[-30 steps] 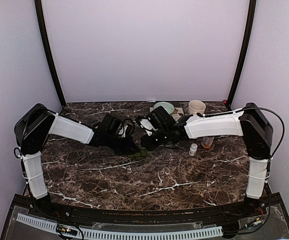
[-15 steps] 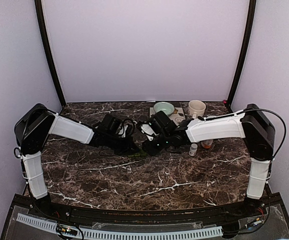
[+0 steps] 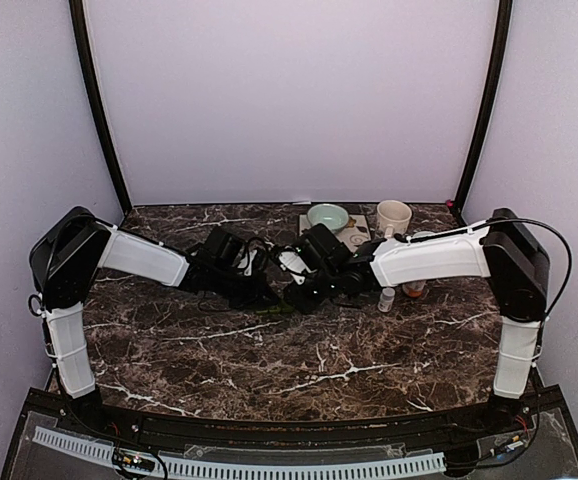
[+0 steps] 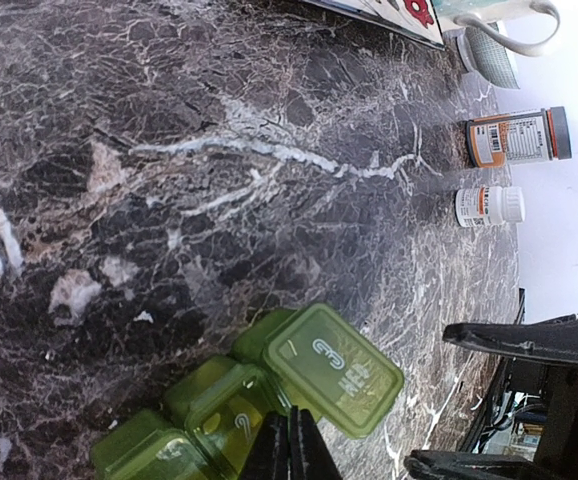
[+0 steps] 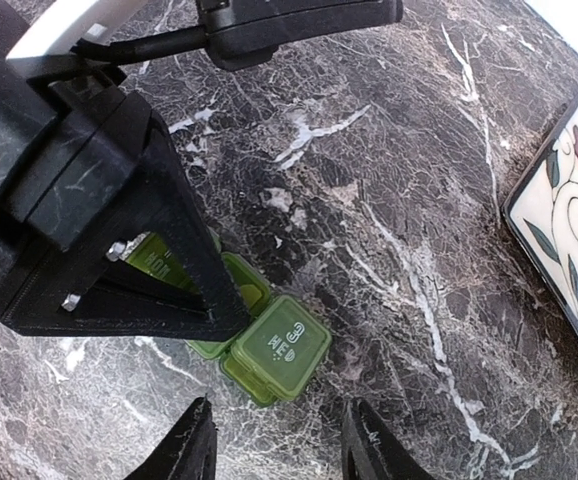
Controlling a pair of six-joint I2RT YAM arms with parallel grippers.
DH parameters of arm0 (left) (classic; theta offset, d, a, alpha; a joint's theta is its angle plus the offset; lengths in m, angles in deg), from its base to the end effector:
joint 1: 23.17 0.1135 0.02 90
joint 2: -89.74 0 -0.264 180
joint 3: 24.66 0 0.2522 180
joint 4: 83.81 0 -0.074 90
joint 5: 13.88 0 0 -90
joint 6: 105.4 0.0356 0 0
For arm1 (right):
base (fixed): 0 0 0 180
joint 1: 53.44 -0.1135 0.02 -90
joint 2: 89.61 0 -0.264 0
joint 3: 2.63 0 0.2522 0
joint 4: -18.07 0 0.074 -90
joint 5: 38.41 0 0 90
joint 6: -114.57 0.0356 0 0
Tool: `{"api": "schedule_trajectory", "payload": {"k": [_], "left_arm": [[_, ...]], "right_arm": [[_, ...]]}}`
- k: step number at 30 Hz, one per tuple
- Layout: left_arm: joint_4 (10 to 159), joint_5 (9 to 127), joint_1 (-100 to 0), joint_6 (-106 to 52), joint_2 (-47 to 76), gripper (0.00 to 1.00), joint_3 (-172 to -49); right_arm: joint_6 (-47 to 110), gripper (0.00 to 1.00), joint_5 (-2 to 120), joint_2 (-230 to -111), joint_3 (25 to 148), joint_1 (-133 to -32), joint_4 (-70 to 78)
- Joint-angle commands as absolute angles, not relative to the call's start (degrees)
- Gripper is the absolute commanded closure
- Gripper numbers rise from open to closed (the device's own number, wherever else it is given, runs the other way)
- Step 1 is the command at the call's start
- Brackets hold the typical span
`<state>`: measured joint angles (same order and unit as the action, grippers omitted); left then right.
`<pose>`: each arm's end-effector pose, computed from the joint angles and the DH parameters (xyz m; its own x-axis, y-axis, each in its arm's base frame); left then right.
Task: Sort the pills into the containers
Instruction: Open the lid of the pill container from the compartment of the pill container.
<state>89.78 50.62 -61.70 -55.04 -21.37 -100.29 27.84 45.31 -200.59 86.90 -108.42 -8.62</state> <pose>0.3029 -0.2608 0.1425 -0.9209 -0.0028 -0.3899 0.2928 0.6553 -0.6963 0.2455 0.3436 0.1863 -0.4707 -0.5730 -0.6709 -0.7465 0.6640 -0.0433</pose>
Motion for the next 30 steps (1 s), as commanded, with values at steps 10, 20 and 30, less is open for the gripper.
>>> {"api": "schedule_trajectory", "payload": {"k": [10,20,30], "left_arm": [[83.95,52.00,-61.99,-53.96,-22.89,0.97,-99.93],[85.48,50.64,-61.62,-54.42,-22.30,1.00,-98.18],[86.30,50.50,-61.03,-54.73,-21.10,1.00,-96.40]], "right_arm": [[23.53,0.57,43.72,-203.37,88.25,-110.75,-8.37],[22.40,0.63,42.47,-204.82,89.68,-110.73,-6.61],[21.30,0.67,41.06,-205.83,91.19,-110.75,-5.84]]}}
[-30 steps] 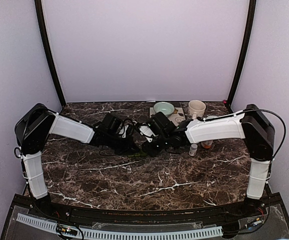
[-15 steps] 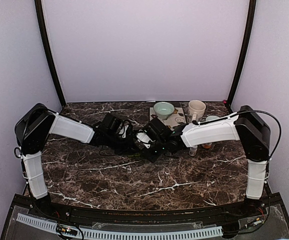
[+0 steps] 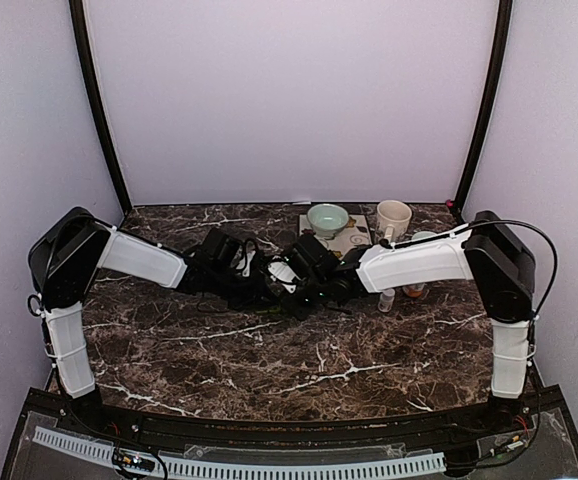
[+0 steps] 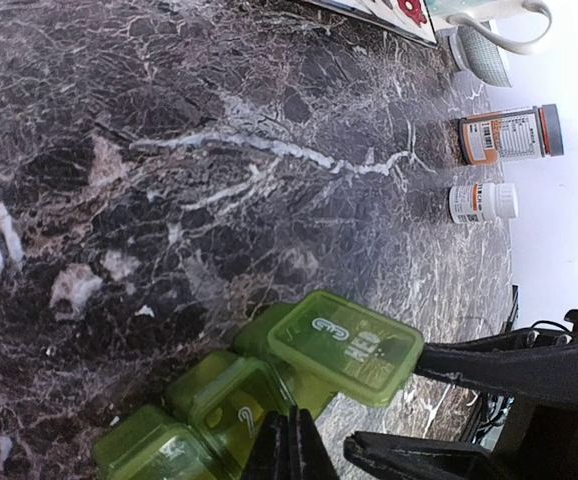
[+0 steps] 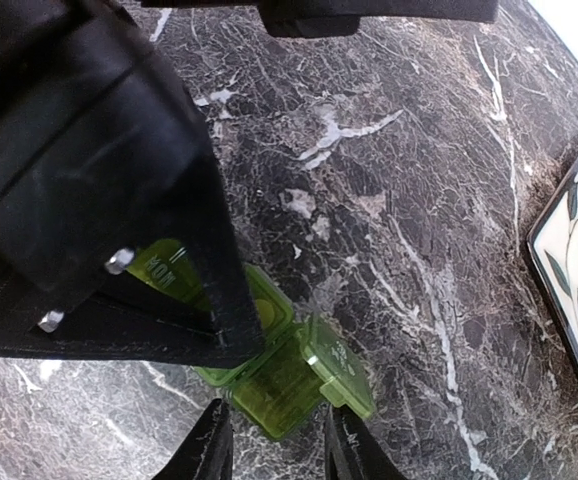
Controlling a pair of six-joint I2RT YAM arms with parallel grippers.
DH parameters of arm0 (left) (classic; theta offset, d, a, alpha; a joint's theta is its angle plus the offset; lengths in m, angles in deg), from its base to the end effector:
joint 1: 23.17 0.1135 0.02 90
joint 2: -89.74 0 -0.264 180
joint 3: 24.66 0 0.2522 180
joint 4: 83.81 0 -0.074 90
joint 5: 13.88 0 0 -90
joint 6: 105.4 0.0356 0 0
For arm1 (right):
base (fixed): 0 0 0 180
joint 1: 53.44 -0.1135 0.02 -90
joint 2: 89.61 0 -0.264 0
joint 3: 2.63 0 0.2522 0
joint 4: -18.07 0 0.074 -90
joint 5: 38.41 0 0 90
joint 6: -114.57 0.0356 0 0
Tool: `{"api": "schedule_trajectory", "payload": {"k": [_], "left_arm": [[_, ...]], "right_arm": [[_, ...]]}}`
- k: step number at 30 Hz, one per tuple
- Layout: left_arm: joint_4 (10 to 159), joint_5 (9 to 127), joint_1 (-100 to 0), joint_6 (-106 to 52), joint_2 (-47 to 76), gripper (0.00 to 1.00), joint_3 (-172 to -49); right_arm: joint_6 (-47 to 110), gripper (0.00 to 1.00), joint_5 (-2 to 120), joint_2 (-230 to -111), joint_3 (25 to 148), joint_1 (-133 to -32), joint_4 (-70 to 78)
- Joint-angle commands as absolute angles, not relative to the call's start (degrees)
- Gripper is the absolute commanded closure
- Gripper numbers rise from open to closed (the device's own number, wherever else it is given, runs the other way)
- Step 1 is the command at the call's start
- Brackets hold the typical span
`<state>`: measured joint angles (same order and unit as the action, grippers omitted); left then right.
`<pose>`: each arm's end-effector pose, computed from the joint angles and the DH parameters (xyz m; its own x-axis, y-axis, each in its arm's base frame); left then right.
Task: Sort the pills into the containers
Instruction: Open the lid of the pill container from the compartment of the pill container.
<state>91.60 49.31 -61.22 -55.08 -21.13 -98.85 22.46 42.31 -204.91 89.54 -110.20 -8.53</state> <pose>0.3018 -0.2566 0.1398 -0.9214 -0.0025 -0.3885 0.2972 0.6397 -0.7089 0.2434 0.3609 0.1698 -0.3897 -0.6609 -0.6414 -0.7832 0.6042 -0.1468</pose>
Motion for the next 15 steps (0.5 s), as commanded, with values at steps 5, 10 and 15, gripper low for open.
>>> {"api": "schedule_trajectory", "payload": {"k": [5,10,15], "left_arm": [[86.46,50.46,-60.97,-54.76,-21.00,1.00,-96.09],[86.47,50.46,-60.86,-54.70,-20.87,1.00,-95.82],[86.38,50.61,-60.79,-54.66,-20.83,1.00,-95.69]], "right_arm": [[20.98,0.67,39.42,-205.27,90.48,-110.51,-5.27],[20.79,0.67,39.98,-205.78,90.95,-110.23,-4.75],[20.88,0.66,39.47,-206.38,91.67,-109.89,-4.66]]}}
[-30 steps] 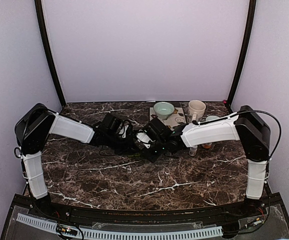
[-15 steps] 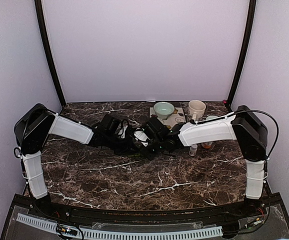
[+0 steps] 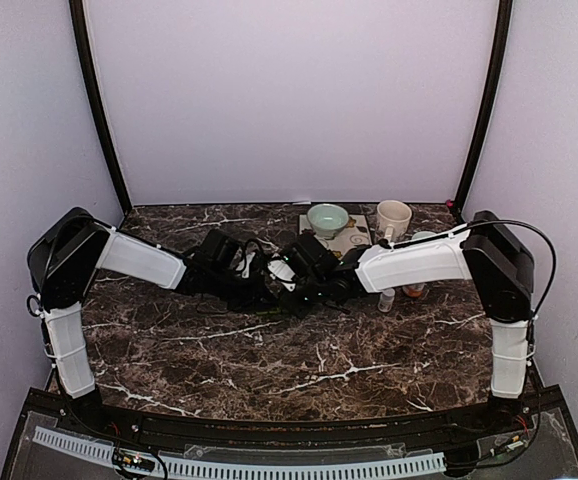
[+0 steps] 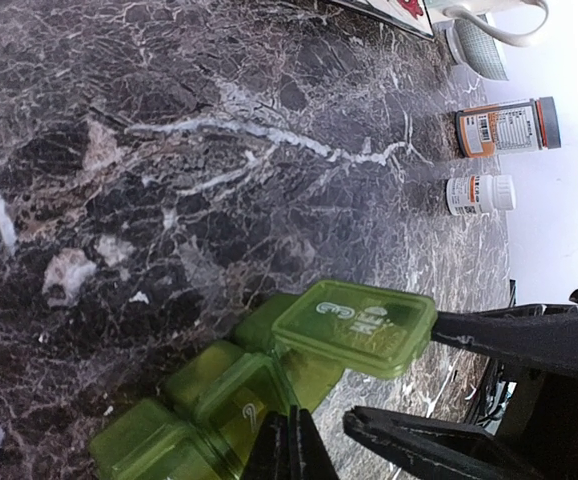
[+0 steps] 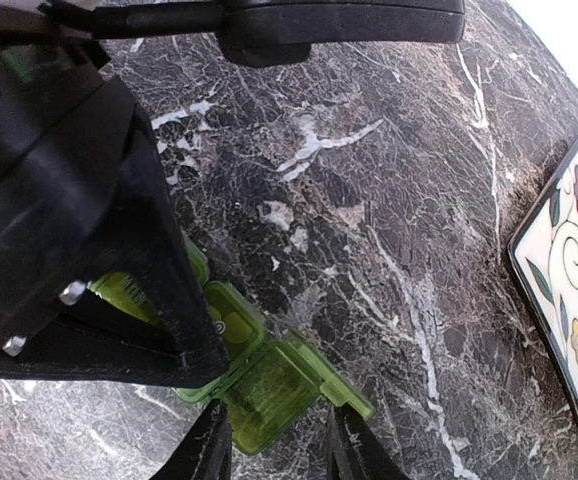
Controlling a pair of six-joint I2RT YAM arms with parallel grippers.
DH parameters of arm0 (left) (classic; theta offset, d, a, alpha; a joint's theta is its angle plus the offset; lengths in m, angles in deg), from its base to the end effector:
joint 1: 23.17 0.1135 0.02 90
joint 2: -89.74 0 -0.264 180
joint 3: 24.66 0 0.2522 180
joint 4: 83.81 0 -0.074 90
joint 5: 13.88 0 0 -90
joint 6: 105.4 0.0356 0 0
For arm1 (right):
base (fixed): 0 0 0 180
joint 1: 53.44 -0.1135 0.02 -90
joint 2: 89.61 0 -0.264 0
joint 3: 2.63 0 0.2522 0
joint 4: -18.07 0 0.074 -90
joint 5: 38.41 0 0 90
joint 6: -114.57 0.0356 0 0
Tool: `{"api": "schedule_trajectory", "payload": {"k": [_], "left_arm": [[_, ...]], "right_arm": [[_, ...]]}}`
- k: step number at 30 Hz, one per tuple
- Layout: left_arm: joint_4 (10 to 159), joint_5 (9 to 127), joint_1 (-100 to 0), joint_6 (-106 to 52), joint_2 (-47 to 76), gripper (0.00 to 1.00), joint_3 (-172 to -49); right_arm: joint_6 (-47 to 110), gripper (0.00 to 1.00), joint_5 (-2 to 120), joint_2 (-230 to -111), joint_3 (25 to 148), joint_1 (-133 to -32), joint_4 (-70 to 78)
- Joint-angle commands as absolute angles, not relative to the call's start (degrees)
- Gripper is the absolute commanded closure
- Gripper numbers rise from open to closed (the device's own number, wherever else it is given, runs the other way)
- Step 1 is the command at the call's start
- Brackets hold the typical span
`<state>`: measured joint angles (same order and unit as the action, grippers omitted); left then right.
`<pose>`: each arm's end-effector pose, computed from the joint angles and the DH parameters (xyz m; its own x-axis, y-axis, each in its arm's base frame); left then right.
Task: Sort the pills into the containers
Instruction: Open the lid of the pill container from the compartment of the pill container.
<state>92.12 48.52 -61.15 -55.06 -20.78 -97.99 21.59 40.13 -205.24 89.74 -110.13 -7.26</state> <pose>0.2995 -0.2547 0.1387 -0.9234 0.0034 -0.3837 0.2994 0.6318 -0.7150 0.2464 0.3621 0.1703 -0.3725 -0.6596 -0.6528 -0.7673 0.6146 -0.1832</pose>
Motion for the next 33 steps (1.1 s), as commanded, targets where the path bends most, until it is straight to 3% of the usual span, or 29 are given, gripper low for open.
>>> {"api": "schedule_trajectory", "payload": {"k": [1,33], "left_arm": [[86.38,50.63,-60.75,-54.64,-20.83,1.00,-95.65],[85.94,50.72,-60.35,-54.16,-21.18,1.00,-96.08]], "right_arm": [[20.97,0.66,39.51,-206.49,91.76,-109.83,-4.63],[26.59,0.65,51.43,-210.98,95.12,-103.50,-4.72]]}}
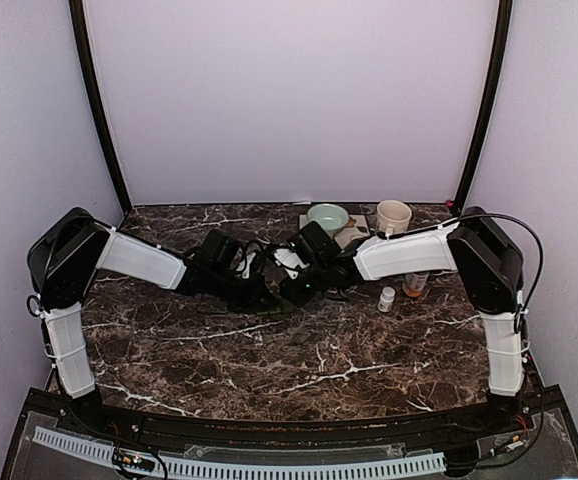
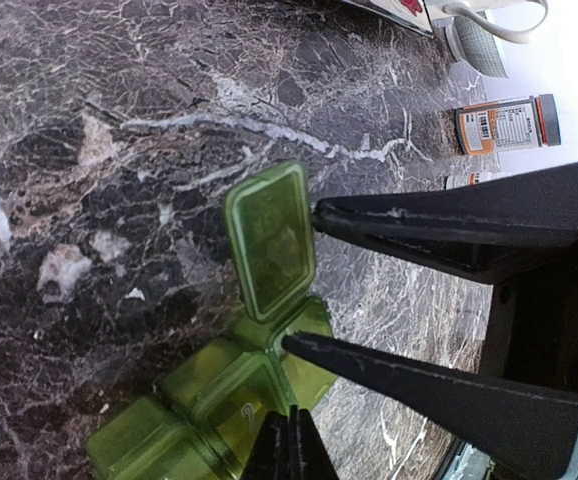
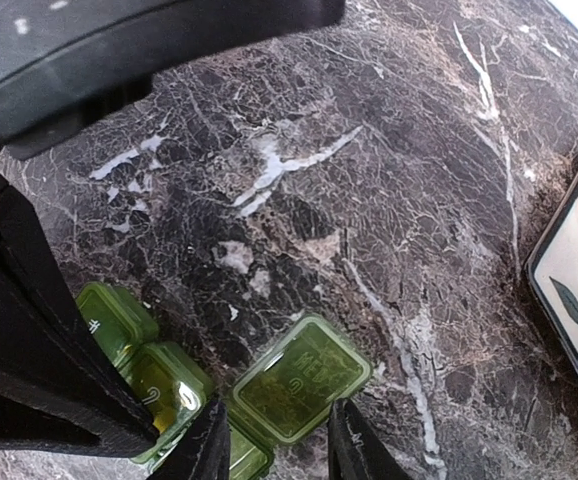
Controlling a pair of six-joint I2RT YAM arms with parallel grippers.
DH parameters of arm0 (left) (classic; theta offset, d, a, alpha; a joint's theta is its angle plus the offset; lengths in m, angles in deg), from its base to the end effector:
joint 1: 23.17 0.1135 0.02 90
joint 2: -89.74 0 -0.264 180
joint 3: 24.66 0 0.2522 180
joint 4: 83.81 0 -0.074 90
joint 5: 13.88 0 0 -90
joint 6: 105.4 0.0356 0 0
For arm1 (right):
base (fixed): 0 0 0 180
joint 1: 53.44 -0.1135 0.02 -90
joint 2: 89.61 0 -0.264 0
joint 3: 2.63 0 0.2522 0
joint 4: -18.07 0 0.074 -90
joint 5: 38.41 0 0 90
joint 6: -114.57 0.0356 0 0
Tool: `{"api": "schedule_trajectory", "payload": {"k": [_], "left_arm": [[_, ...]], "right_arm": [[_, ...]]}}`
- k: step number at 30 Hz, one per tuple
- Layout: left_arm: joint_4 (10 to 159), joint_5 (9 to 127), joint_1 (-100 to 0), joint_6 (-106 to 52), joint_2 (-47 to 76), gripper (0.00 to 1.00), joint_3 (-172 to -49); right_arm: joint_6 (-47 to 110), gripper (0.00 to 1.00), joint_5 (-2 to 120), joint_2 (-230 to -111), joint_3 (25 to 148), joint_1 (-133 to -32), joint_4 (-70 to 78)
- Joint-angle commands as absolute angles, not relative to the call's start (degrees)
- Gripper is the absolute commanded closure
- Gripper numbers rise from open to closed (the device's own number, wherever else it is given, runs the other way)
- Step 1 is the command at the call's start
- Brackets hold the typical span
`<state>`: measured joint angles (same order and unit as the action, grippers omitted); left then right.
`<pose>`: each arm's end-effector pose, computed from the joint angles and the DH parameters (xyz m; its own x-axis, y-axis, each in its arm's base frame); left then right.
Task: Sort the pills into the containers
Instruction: Open the lid of the pill container from the compartment of the pill container, then pick up the pill container from the center of the board.
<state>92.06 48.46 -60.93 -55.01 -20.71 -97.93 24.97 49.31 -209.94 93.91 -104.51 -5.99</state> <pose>0.3001 -0.2534 0.1388 -0.9236 0.0011 -0.3833 0.2975 0.6327 -0.7150 0.2887 0.3551 0.1584 -0.4712 -0.5722 -0.6713 -0.7573 0.6527 -0.0248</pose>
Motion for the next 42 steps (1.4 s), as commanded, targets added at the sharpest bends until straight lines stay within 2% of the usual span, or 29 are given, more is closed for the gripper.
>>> {"api": "schedule_trajectory", "payload": {"k": [1,16,29,42], "left_arm": [[85.96,50.77,-60.34,-54.16,-21.18,1.00,-96.09],[85.92,51.20,-60.16,-54.36,-20.82,1.00,-96.68],[86.03,53.35,-59.76,-54.88,-17.24,0.82,-97.31],[85.32,55.75,-59.74,-55.72,-11.87,0.66,-94.33]], "right_arm": [[26.84,0.65,51.68,-210.95,95.03,-103.32,-4.54],[29.65,0.64,56.43,-212.36,96.11,-101.47,-5.31],[33.43,0.62,61.91,-211.37,93.89,-99.32,-3.45],[36.93,0.64,73.79,-213.71,94.92,-96.74,-1.39]]}}
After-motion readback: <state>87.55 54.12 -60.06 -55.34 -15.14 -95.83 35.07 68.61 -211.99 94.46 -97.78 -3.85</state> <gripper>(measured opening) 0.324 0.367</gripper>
